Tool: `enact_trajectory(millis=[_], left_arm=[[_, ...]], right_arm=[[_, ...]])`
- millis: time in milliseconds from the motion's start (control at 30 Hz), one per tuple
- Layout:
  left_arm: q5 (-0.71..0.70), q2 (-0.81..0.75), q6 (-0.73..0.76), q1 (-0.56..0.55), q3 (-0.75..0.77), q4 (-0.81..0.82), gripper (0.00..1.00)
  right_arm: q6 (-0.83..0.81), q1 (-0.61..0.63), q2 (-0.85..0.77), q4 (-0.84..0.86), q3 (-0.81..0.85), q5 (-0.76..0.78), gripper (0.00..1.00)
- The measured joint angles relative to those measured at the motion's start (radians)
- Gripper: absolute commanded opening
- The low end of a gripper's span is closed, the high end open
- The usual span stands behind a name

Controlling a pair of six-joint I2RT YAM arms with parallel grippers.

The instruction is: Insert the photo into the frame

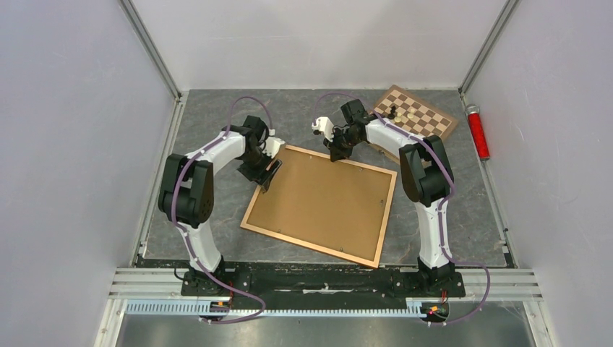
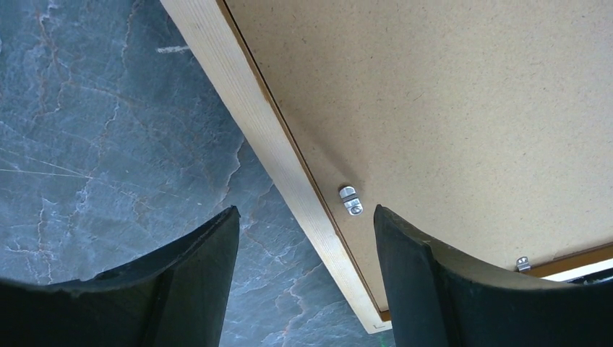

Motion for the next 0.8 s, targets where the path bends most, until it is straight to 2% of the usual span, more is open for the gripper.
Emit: enact_trajectory(millis=[300,567,800], left_arm=[[-0.027,0.02,-0.01,-0.019,0.0,0.031,0.73],[-0.05,0.029,-0.021,-0.023,-0.004,0.048,0.66],[-0.048,0.018,-0.039,-0.03,-0.024,0.064,0.52]], right_arm=[[0.006,0.0,-0.013,0.029,-0.026,0.001,0.0],[0.007,0.0,-0.02,0.047,-0.041,0.001,0.0],[0.009,0.0,-0.022,0.05,-0.044,0.002,0.0]])
